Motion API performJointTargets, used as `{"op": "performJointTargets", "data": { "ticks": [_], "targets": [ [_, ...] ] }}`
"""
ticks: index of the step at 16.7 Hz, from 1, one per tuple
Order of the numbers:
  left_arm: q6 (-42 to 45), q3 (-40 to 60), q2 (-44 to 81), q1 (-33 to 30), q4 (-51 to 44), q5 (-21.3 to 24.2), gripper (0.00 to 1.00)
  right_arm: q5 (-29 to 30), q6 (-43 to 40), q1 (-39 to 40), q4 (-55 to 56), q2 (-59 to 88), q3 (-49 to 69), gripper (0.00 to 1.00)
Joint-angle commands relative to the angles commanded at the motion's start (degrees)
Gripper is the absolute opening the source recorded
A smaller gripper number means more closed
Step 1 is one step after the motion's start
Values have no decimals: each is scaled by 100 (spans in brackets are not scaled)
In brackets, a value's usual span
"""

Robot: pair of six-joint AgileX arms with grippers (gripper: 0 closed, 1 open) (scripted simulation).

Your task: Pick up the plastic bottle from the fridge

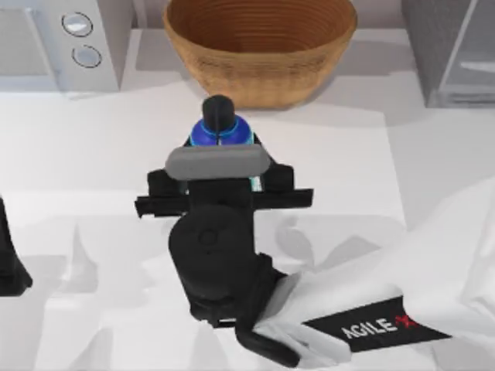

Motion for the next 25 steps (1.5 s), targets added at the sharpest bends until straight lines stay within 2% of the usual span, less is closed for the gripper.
{"op": "performJointTargets", "data": {
  "ticks": [4,8,12,18,22,25],
  "targets": [
    [0,0,0,0,0,0,100,444,-132,345,516,768,608,0],
    [0,0,0,0,0,0,100,473,-143,367,552,816,650,0],
    [0,0,0,0,0,0,100,339,-173,221,542,1020,751,0],
    [0,0,0,0,0,0,100,-160,-197,-277,729,1712,1418,0],
    [0,0,0,0,0,0,100,-171,-197,-288,737,1733,1438,0],
    [0,0,0,0,0,0,100,-171,-197,-288,737,1733,1438,23]
  ]
}}
